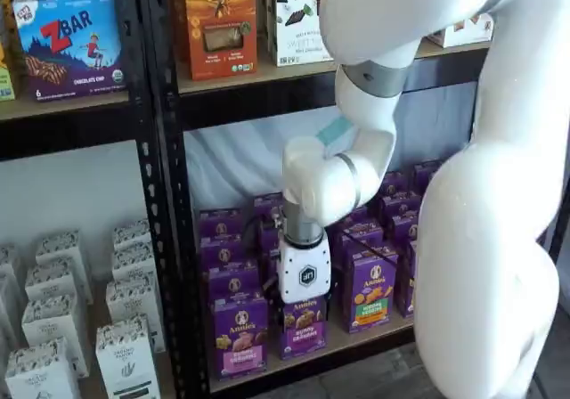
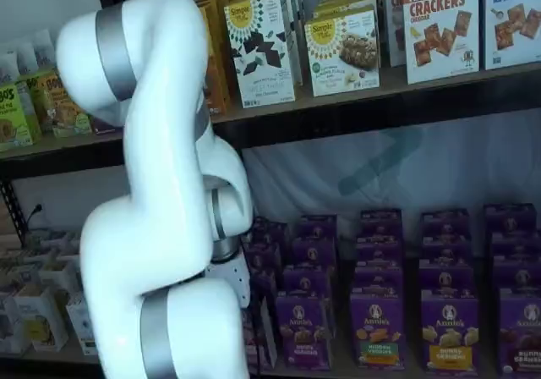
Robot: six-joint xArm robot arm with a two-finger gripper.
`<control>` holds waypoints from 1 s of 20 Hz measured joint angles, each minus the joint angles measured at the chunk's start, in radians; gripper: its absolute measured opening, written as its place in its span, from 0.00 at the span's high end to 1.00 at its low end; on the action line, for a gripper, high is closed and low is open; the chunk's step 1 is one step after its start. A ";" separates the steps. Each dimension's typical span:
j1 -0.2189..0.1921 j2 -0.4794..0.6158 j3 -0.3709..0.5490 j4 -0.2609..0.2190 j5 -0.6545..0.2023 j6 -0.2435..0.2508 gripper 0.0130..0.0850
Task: Pick up the purple box with a pink patch in the middle, on the bottom shelf, the first box from the left
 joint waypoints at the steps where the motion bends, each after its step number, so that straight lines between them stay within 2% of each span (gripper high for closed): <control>1: -0.007 0.022 -0.019 -0.004 -0.004 -0.003 0.00; 5: -0.030 0.097 -0.091 -0.037 -0.007 0.004 0.00; 7: -0.037 0.130 -0.124 -0.033 -0.006 -0.007 0.00; 12: -0.040 0.197 -0.194 0.019 -0.002 -0.058 0.00; 18: -0.032 0.267 -0.265 0.116 0.001 -0.141 0.00; 20: -0.029 0.286 -0.285 0.122 0.000 -0.143 0.00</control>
